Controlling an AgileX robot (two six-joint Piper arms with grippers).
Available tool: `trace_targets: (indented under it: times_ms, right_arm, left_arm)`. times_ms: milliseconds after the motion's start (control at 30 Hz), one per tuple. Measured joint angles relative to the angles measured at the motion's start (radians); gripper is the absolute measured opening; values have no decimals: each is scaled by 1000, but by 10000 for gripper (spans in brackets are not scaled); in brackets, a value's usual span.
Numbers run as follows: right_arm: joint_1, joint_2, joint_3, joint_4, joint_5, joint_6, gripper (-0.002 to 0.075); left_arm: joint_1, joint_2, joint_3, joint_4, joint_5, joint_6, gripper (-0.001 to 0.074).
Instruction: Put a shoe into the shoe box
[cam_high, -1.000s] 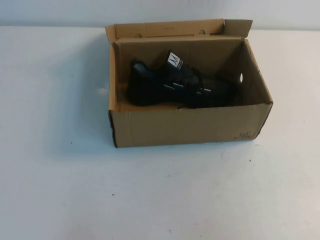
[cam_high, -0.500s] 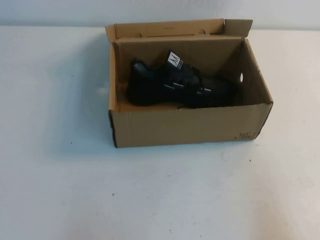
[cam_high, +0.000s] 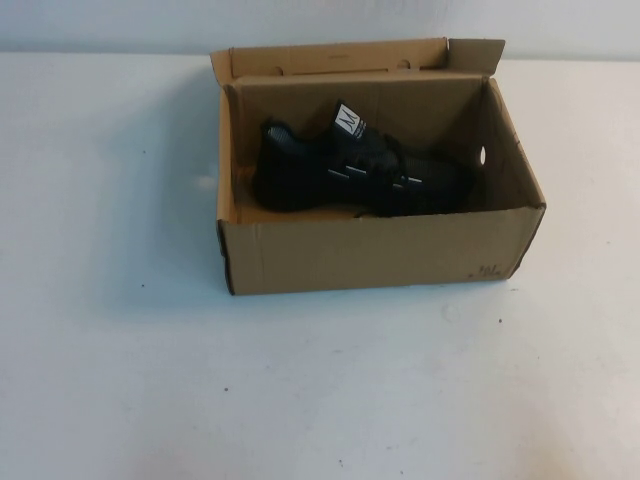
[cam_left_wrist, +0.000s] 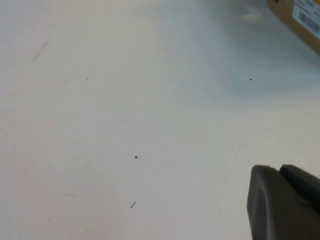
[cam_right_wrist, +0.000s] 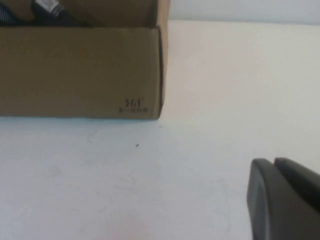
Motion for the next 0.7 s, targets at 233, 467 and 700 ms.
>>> trace_targets:
  times_ms: [233, 467, 700]
  right_arm:
    - [0, 0, 0, -61, 62, 110, -16]
    - [0, 0, 0, -344, 71, 408, -16]
    - [0, 0, 0, -375, 87, 428, -16]
  left_arm:
    - [0, 0, 0, 0, 0, 0, -1]
    - [0, 0, 0, 0, 0, 0, -1]
    - [0, 0, 0, 0, 0, 0, -1]
